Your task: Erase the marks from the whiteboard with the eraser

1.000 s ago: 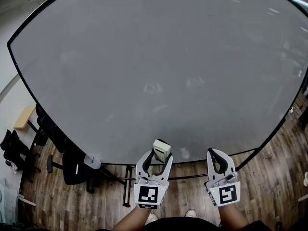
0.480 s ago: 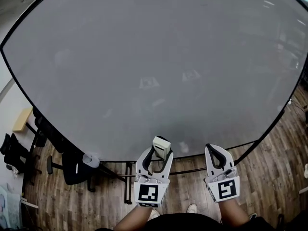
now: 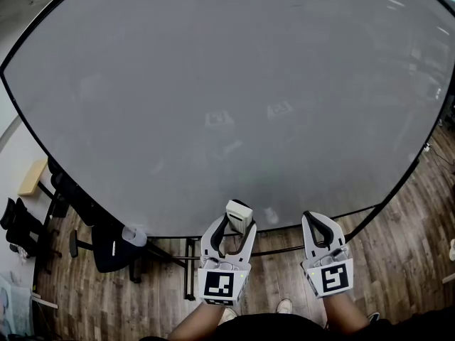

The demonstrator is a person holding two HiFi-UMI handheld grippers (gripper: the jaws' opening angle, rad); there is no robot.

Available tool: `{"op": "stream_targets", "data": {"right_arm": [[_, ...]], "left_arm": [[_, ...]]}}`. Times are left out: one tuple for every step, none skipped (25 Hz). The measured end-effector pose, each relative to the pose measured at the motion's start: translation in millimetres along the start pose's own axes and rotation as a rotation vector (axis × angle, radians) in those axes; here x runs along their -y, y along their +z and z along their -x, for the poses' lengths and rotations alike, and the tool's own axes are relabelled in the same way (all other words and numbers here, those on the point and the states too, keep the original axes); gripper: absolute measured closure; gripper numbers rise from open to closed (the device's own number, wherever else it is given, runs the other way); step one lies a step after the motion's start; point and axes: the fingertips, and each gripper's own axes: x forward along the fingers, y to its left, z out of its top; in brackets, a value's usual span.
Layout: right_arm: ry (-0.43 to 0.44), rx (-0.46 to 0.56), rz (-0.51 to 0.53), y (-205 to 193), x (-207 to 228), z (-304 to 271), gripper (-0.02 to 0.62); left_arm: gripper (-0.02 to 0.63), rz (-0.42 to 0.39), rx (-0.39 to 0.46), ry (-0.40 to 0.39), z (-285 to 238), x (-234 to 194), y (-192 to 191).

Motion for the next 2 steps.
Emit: {"op": "stream_targets", "data": {"right_arm": [[-0.002,0.0,0.001,0.4,0.4,-0.2,0.577],[-0.004,0.0,0.002,0.8,0.8,-0.4,0.577]], "left_arm": [[0.348,-0.001,0.0,0.001,0.0,-0.3,0.3],[0.348,-0.002,0.001,0.002,0.1,-0.6,0.6]]}}
